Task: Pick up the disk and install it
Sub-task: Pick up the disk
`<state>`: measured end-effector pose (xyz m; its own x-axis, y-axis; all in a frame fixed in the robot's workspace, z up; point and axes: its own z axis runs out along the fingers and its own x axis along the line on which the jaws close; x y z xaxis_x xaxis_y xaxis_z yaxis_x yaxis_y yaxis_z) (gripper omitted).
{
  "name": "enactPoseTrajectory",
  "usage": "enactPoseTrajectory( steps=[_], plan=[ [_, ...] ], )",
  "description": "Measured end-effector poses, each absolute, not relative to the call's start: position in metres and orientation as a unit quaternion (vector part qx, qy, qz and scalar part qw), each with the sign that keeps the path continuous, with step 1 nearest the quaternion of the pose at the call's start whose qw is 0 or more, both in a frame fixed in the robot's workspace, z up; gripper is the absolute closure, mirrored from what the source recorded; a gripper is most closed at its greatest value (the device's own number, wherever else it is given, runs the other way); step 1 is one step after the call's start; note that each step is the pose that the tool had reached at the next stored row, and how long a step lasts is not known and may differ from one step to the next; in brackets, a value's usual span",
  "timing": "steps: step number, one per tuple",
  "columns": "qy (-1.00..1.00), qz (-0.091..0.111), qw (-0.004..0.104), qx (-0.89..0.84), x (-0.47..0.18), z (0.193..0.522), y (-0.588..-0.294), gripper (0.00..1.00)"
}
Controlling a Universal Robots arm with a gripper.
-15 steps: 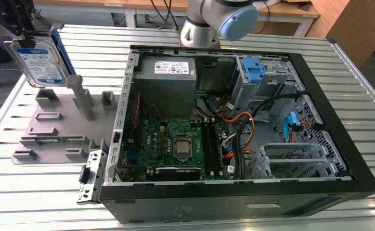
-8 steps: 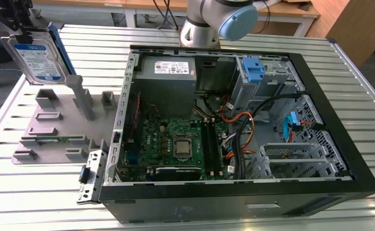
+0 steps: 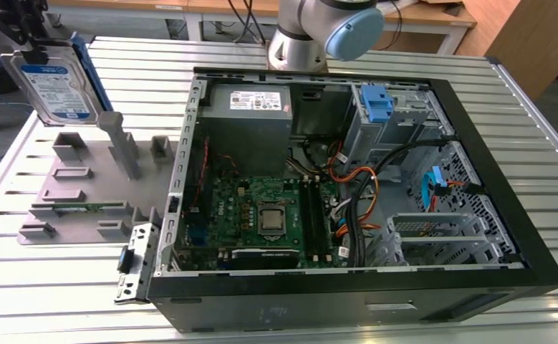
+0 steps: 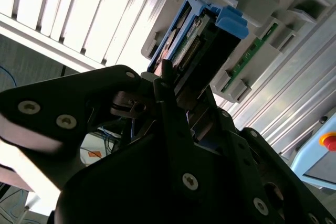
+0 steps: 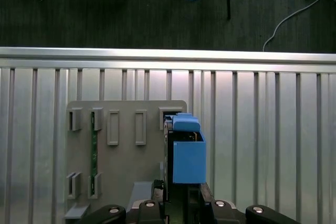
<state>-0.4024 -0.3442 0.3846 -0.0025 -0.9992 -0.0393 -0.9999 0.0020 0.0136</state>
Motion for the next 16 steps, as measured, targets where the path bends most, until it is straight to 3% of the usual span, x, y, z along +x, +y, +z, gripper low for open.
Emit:
enactPoseTrajectory(
  steps=[16],
  plan=[
    [0.708, 0.019, 0.009, -0.706, -0.4024, 0.3871, -0.3442, 0.65]
  ],
)
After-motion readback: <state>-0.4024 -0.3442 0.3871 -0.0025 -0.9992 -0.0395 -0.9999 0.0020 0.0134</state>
